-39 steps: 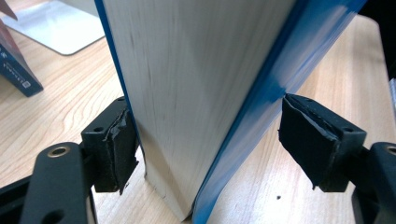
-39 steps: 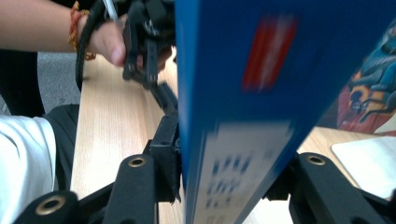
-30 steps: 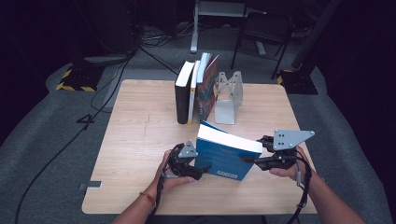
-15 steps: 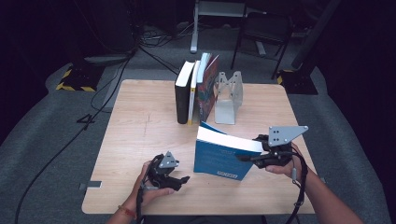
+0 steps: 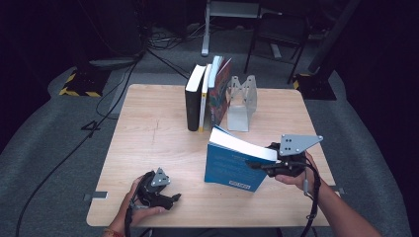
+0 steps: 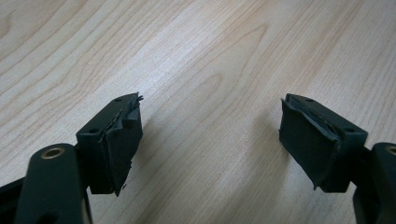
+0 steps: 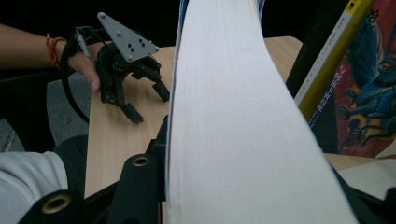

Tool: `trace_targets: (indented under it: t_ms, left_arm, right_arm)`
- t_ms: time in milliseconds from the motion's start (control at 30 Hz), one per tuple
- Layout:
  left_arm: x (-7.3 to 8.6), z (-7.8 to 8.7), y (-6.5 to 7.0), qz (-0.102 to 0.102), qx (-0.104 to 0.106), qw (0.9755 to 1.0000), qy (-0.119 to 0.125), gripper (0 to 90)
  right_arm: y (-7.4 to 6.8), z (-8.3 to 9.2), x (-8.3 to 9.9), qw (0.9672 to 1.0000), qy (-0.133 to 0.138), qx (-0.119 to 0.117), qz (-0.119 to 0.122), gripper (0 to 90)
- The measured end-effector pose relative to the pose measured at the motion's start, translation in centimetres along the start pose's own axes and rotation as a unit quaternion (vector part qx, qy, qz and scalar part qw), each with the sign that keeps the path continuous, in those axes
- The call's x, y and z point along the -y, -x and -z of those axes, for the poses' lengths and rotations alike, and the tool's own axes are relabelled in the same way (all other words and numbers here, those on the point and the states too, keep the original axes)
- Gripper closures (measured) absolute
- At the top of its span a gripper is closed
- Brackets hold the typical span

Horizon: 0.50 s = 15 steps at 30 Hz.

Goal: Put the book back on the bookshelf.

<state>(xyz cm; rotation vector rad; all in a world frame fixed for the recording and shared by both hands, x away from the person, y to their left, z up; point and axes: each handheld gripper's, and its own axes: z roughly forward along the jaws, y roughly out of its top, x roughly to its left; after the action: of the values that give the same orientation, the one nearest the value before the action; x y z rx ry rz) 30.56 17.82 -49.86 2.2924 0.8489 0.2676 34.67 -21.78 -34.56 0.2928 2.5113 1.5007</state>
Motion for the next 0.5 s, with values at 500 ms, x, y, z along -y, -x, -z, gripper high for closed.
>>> trace_targets:
  t_ms: [500]
  left_arm:
    - [0.24,-0.55,-0.19,-0.008,-0.009,0.9997,0.022,14.7]
  right_arm:
    - [0.19,0.31,-1.00,0.9996,-0.013,0.022,-0.016,60.6]
